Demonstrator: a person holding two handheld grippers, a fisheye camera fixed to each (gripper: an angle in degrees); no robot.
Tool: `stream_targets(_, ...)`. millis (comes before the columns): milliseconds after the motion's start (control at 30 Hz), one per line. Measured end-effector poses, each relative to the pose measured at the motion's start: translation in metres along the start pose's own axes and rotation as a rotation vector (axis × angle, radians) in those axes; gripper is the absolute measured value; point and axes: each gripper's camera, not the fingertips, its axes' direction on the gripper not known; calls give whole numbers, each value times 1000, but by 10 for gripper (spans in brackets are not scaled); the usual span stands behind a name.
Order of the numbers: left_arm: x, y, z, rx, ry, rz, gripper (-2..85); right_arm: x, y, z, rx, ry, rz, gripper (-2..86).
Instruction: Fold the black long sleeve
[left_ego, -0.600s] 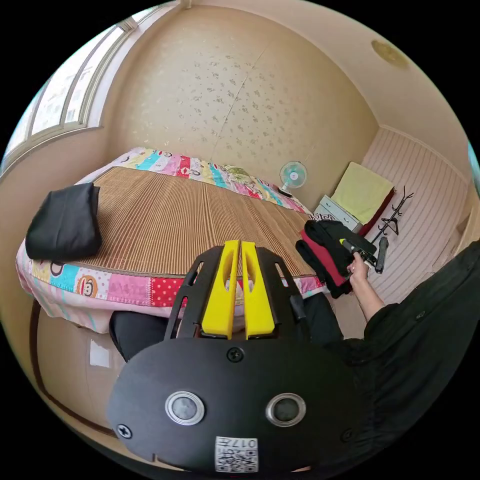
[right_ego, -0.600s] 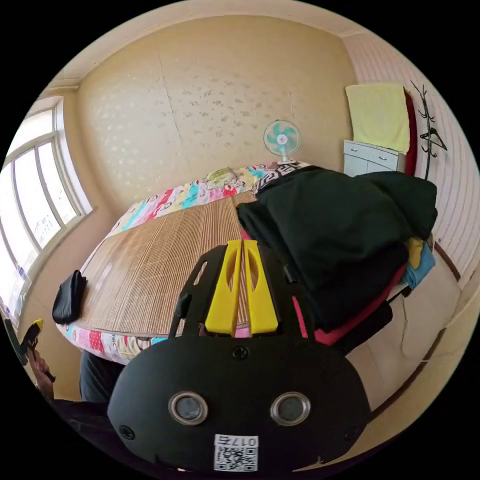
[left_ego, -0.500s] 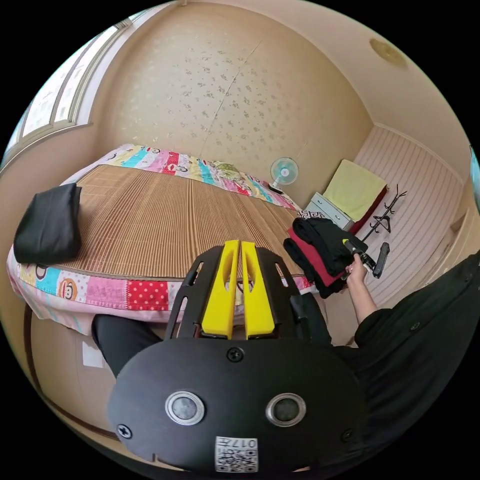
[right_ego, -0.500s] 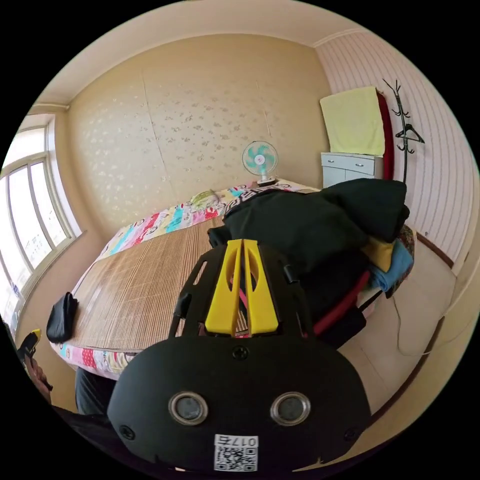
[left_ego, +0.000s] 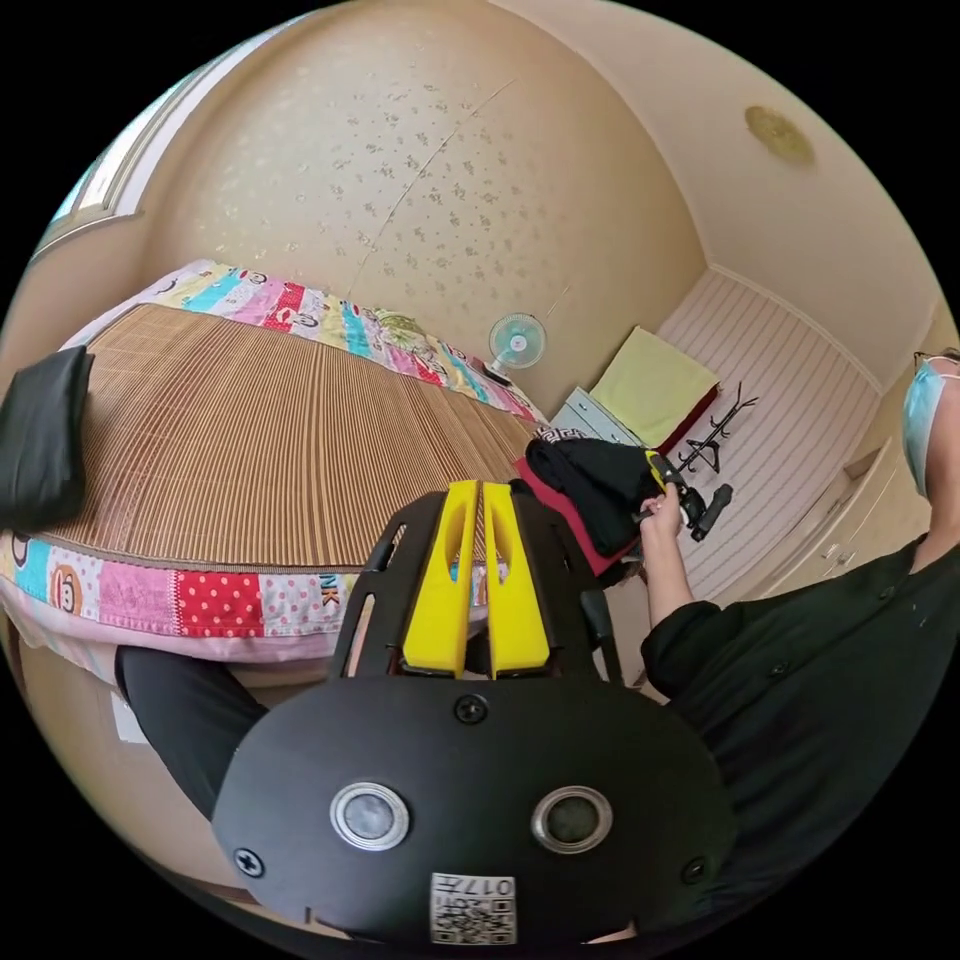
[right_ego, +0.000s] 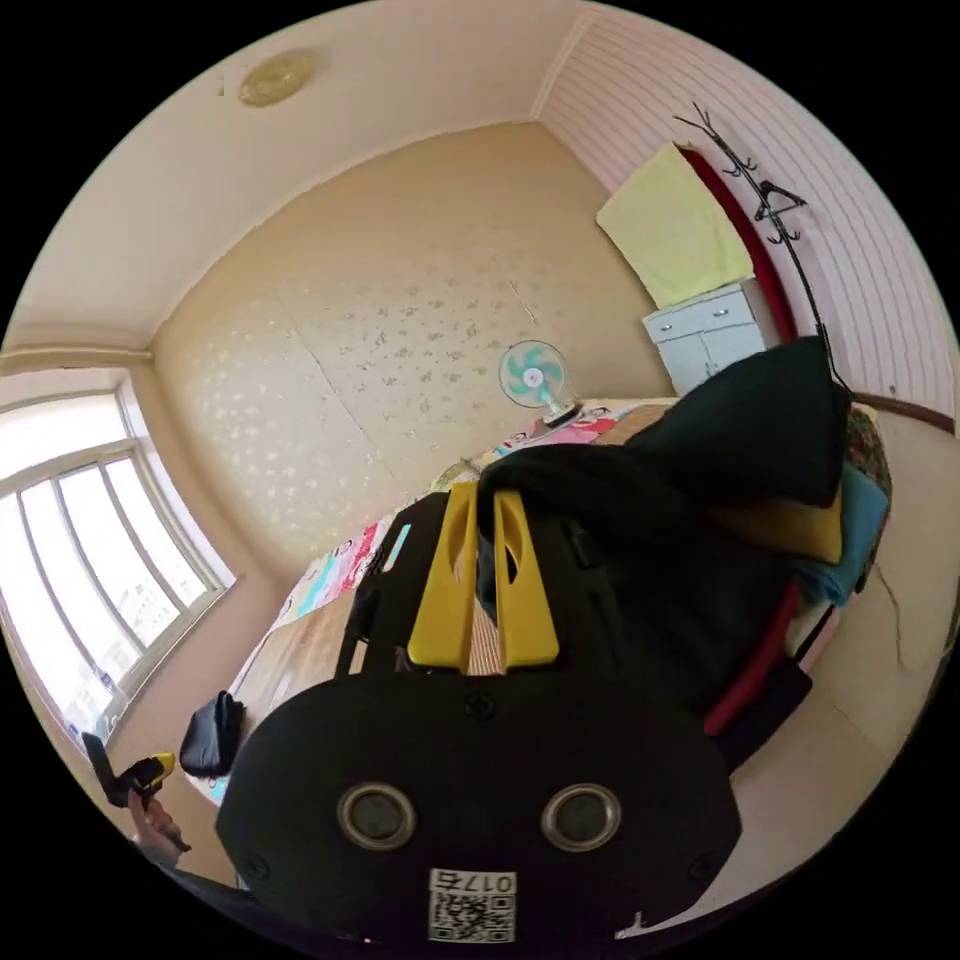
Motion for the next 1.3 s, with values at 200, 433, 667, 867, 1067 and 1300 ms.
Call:
stream_targets(200, -45, 13, 8, -48, 78, -81, 63, -227, 76, 79, -162, -448, -460, 24)
stream_targets(433, -81, 22, 9, -98, 103, -135, 88, -283, 329, 258, -1076, -505, -250, 36)
stream_targets(667, -134, 47, -17, -73, 49, -200, 88, -245, 259, 260, -716, -340, -120, 60)
stream_targets(867, -168, 51, -5, -73, 100, -259, 95, -214, 302, 398, -1040, -110, -183, 40)
stream_targets(1067, -175, 53, 9, -94, 108, -240, 96, -253, 290, 323, -873, -335, -353, 20)
stream_targets(1300, -193, 56, 28, -139, 156, -249, 97, -213, 302, 318, -921, -321, -153, 15)
